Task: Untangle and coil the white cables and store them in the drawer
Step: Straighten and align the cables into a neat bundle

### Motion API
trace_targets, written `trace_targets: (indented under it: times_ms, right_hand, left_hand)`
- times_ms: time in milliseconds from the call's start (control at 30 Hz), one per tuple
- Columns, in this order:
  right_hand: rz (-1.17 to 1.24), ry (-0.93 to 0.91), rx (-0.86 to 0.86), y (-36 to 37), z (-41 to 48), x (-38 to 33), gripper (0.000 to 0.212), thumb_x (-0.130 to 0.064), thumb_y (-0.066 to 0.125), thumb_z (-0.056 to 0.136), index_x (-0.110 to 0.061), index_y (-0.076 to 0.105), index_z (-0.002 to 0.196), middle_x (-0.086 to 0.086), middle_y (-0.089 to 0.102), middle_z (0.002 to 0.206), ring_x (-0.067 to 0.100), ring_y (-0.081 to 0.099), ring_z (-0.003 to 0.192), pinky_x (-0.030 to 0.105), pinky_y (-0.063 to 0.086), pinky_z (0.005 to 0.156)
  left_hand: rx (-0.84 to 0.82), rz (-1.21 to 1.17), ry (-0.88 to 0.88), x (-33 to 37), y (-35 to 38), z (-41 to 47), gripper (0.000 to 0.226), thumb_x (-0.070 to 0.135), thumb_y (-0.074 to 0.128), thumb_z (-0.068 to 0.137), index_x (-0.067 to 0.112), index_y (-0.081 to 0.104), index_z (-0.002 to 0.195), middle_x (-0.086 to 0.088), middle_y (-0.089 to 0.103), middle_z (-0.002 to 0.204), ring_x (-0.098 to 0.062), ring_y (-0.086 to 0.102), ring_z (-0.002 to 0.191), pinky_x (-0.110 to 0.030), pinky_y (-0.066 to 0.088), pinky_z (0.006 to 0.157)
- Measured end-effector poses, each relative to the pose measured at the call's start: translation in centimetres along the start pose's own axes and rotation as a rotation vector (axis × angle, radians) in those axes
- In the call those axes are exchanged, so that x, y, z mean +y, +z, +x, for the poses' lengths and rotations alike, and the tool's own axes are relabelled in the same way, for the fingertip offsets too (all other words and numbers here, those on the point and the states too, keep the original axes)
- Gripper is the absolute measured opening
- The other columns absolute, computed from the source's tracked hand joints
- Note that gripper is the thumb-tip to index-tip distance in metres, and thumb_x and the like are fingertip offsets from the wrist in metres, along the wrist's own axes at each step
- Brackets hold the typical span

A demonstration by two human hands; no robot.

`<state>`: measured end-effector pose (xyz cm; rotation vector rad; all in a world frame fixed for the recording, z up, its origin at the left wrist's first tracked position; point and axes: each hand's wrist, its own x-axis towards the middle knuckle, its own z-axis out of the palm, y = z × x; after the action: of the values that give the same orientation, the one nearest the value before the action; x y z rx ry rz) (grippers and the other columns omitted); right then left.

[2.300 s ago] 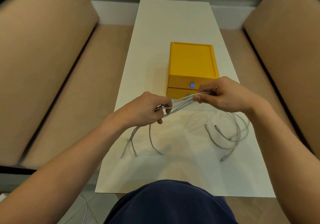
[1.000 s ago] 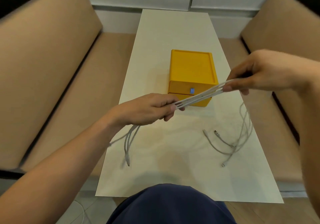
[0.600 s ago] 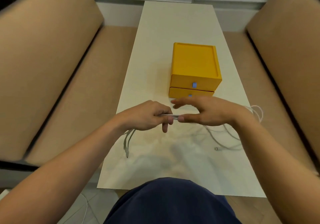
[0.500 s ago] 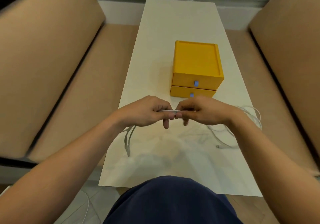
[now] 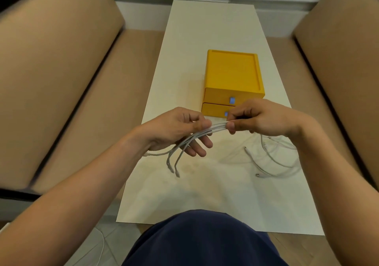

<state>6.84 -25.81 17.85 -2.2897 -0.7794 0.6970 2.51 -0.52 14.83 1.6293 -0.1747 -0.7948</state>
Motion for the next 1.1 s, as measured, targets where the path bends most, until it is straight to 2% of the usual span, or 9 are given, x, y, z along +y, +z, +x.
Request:
trace_targets:
  times_ms: [67, 167, 300, 400, 567, 733, 800, 967, 1100]
  right_hand:
    - [0.002, -0.004, 0.004, -0.3, -0.3, -0.2, 0.025, -0.028, 0.063, 0.101, -0.025, 0.072, 0.078, -0.01, 0.051, 0.059, 0.008, 0.041, 0.057, 0.033, 0.035, 0.06]
    - [-0.022, 0.007, -0.014, -0.5, -0.5, -0.3, 0.026, -0.027, 0.063, 0.101, -0.025, 0.071, 0.077, -0.013, 0.052, 0.059, 0.007, 0.041, 0.056, 0.033, 0.034, 0.06]
    - [-0.046, 0.02, -0.006, -0.7, -0.4, -0.3, 0.027, -0.031, 0.064, 0.101, -0.029, 0.071, 0.075, -0.013, 0.056, 0.065, 0.008, 0.044, 0.06, 0.037, 0.037, 0.064]
    - [-0.05, 0.017, -0.009, -0.7, -0.4, -0.5, 0.027, -0.032, 0.064, 0.101, -0.029, 0.072, 0.075, -0.013, 0.055, 0.064, 0.009, 0.043, 0.059, 0.038, 0.036, 0.063]
    - [-0.083, 0.023, 0.012, -0.9, -0.5, -0.5, 0.026, -0.031, 0.064, 0.1, -0.025, 0.072, 0.076, -0.015, 0.055, 0.062, 0.007, 0.044, 0.059, 0.033, 0.035, 0.064]
    - [-0.079, 0.051, 0.059, -1.7, -1.2, -0.5, 0.026, -0.027, 0.063, 0.101, -0.022, 0.07, 0.076, -0.02, 0.054, 0.057, 0.004, 0.044, 0.055, 0.028, 0.032, 0.062]
    - [-0.089, 0.057, 0.057, -1.8, -1.2, -0.5, 0.026, -0.026, 0.063, 0.101, -0.02, 0.07, 0.078, -0.022, 0.054, 0.057, 0.001, 0.047, 0.055, 0.026, 0.031, 0.061]
    - [-0.101, 0.055, 0.048, -1.9, -1.2, -0.4, 0.025, -0.027, 0.063, 0.101, -0.019, 0.072, 0.079, -0.021, 0.055, 0.057, -0.004, 0.052, 0.058, 0.012, 0.034, 0.059]
    - [-0.121, 0.057, 0.051, -1.6, -0.8, -0.2, 0.023, -0.03, 0.063, 0.101, -0.024, 0.073, 0.081, -0.025, 0.059, 0.063, 0.001, 0.049, 0.058, 0.026, 0.034, 0.063]
  left_hand:
    - [-0.05, -0.016, 0.008, 0.1, 0.0, -0.2, 0.025, 0.03, 0.059, 0.098, 0.007, 0.064, 0.106, -0.018, 0.077, 0.103, -0.031, 0.077, 0.08, -0.035, 0.064, 0.069]
    - [-0.084, 0.029, 0.001, 0.2, -0.1, -0.1, 0.019, 0.022, 0.057, 0.102, 0.005, 0.058, 0.111, -0.019, 0.077, 0.106, -0.036, 0.077, 0.085, -0.041, 0.065, 0.073]
    - [-0.015, 0.154, 0.069, 0.3, 0.0, 0.2, 0.015, 0.02, 0.061, 0.102, 0.007, 0.053, 0.106, -0.015, 0.079, 0.102, -0.037, 0.077, 0.088, -0.048, 0.062, 0.08]
    - [-0.005, 0.226, 0.088, 0.3, 0.2, 0.1, 0.018, 0.02, 0.064, 0.101, 0.008, 0.051, 0.101, -0.012, 0.079, 0.099, -0.033, 0.078, 0.089, -0.048, 0.061, 0.083]
    - [0.055, 0.311, 0.125, -0.1, 0.1, -0.2, 0.03, 0.018, 0.069, 0.098, -0.007, 0.053, 0.095, -0.012, 0.078, 0.094, -0.026, 0.079, 0.088, -0.05, 0.063, 0.083]
    - [0.084, 0.279, 0.147, -0.8, -0.1, -0.4, 0.02, 0.016, 0.068, 0.098, 0.002, 0.053, 0.099, -0.013, 0.078, 0.094, -0.031, 0.078, 0.084, -0.05, 0.064, 0.081]
    - [0.038, 0.312, 0.148, -0.8, -0.2, -0.4, 0.018, 0.017, 0.063, 0.101, 0.005, 0.05, 0.106, -0.009, 0.079, 0.102, -0.028, 0.078, 0.087, -0.048, 0.063, 0.084]
    - [-0.041, 0.52, 0.169, -0.7, -0.9, -0.6, 0.015, 0.021, 0.063, 0.102, 0.014, 0.051, 0.099, -0.002, 0.08, 0.101, -0.017, 0.078, 0.09, -0.046, 0.062, 0.088]
    - [-0.088, 0.536, 0.133, -0.6, -1.4, -1.0, 0.011, 0.021, 0.057, 0.105, 0.018, 0.047, 0.108, -0.004, 0.079, 0.096, -0.023, 0.078, 0.084, -0.041, 0.062, 0.083]
